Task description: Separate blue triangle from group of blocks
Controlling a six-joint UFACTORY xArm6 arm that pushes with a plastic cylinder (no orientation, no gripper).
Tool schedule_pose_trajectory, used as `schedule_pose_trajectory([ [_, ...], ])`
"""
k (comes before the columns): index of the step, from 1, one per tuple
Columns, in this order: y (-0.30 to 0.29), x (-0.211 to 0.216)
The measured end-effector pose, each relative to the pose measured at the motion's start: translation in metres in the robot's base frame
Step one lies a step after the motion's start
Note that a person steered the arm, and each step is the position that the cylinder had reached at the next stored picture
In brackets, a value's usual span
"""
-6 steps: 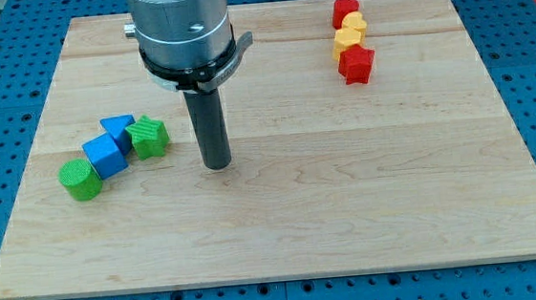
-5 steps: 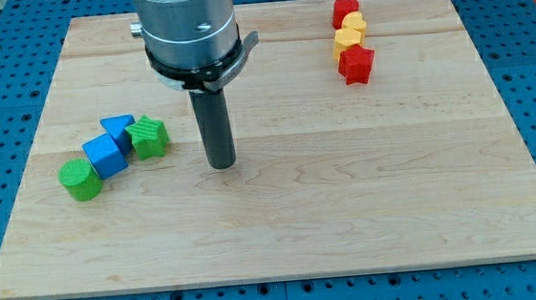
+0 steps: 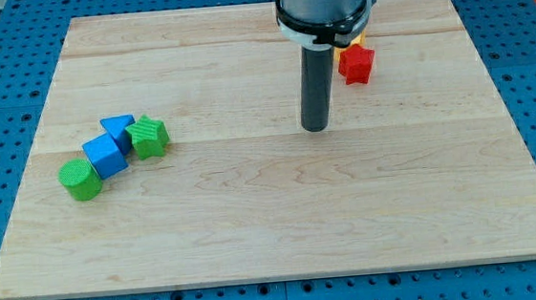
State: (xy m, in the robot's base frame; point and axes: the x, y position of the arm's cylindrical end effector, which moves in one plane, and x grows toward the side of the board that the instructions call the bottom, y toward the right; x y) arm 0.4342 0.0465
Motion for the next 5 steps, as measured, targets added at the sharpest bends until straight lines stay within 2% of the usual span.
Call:
schedule_pose_trajectory([
  [1, -0.047, 0.0],
  [2, -0.055, -0.012],
  [3, -0.086, -0.058],
  [4, -0.153, -0.075],
  [5, -0.174, -0.063],
])
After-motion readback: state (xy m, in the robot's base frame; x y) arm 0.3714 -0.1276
